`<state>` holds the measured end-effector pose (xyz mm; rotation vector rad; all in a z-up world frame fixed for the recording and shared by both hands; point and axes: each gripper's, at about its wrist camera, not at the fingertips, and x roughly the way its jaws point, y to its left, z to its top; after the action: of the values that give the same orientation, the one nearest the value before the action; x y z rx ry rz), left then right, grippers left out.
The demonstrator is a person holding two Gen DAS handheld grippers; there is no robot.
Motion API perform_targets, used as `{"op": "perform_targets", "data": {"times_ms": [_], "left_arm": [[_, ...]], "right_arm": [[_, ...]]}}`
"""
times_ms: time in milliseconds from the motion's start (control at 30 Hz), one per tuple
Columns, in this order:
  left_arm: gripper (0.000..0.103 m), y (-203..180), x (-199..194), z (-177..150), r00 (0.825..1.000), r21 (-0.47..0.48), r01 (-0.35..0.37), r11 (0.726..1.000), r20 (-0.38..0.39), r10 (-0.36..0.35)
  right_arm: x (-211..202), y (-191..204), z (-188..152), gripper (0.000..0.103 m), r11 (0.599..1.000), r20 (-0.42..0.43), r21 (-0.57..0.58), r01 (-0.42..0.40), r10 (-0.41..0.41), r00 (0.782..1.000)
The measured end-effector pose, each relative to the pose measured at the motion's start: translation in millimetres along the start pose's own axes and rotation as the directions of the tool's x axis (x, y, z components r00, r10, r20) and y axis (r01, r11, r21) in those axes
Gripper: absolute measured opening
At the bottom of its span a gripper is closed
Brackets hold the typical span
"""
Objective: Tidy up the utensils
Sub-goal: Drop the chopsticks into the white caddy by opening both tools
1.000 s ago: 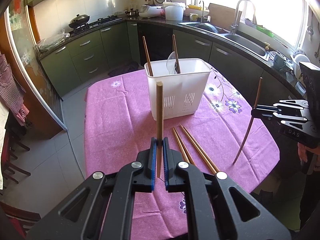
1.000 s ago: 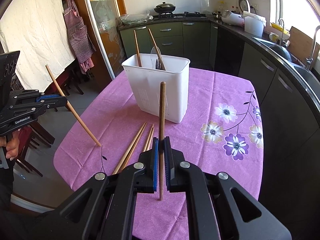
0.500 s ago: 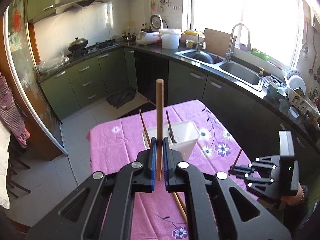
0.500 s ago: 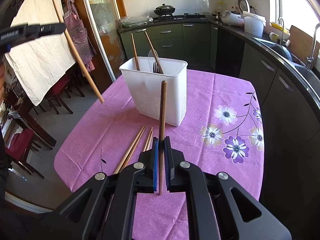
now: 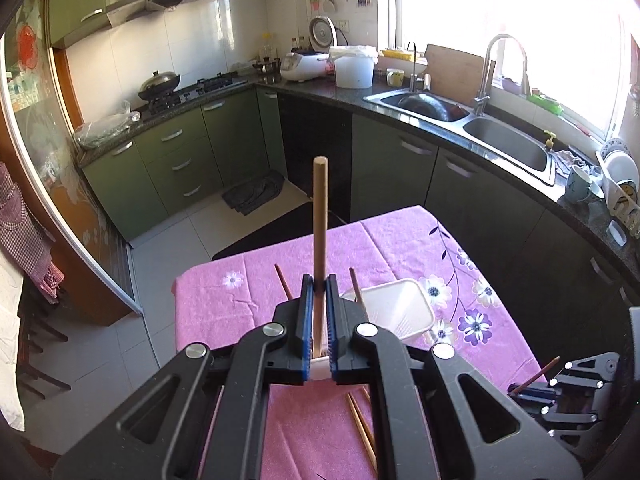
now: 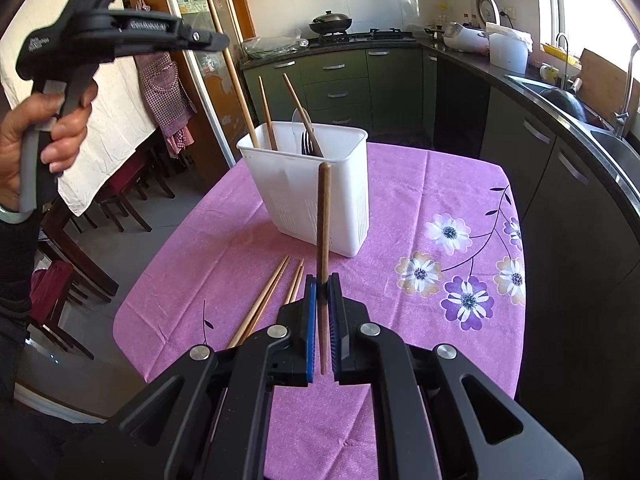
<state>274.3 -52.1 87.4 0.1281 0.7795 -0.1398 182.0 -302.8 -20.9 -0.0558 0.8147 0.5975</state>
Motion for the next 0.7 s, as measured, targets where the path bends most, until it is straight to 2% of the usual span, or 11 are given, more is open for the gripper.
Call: {"op": "perform_targets", "data": {"times_ms": [67, 100, 167, 300, 367, 467, 567, 700], "left_arm": [[0.012, 3.4, 8.8, -5.7, 1.0, -0.007, 0.007, 1.0, -0.023, -0.008], [0.021, 6.1, 10.5, -9.5, 1.0, -0.011, 0.015, 1.0, -0.027, -0.015], [0.027, 8.3, 10.1, -13.6, 0.999, -0.015, 0.023, 1.0, -0.026, -0.024], [0.03, 12.7, -5.4, -20.8, 0.999, -0.02, 0.037, 0.999, -0.005, -0.037], [0.034, 15.4, -16.9, -26.0, 0.999, -0.028, 0.041, 0.999, 0.011, -0.041], [0.035, 15.3, -30.9, -37.8, 0.999, -0.015, 0.04, 0.999, 0.023, -0.04], [0.035, 15.3, -39.0, -53.5, 0.999, -0.001, 0.047, 0.999, 0.006, -0.047], [0.036, 18.1, -45.6, -74.4, 0.998, 0.0, 0.057, 0.998, -0.019, -0.057]], "right_arm": [[-8.5, 1.3, 10.1, 0.007, 1.0, 0.028, -0.006, 0.0, 0.0, 1.0], [-13.0, 1.8, 15.7, 0.007, 1.0, 0.041, -0.007, -0.001, 0.001, 0.999], [-23.1, 3.5, 28.6, 0.007, 1.0, 0.071, -0.01, -0.004, 0.005, 0.997], [-48.5, 9.6, 64.3, 0.007, 1.0, 0.146, -0.02, -0.013, 0.016, 0.989], [-61.9, 12.5, 86.9, 0.007, 1.0, 0.197, -0.02, -0.011, 0.015, 0.98], [-73.1, 13.0, 122.2, 0.007, 1.0, 0.262, -0.003, -0.013, 0.013, 0.965], [-67.5, 10.8, 152.8, 0.007, 1.0, 0.296, 0.023, -0.002, -0.005, 0.955], [-34.3, 8.9, 176.3, 0.007, 0.998, 0.265, 0.051, 0.027, -0.04, 0.963]]}}
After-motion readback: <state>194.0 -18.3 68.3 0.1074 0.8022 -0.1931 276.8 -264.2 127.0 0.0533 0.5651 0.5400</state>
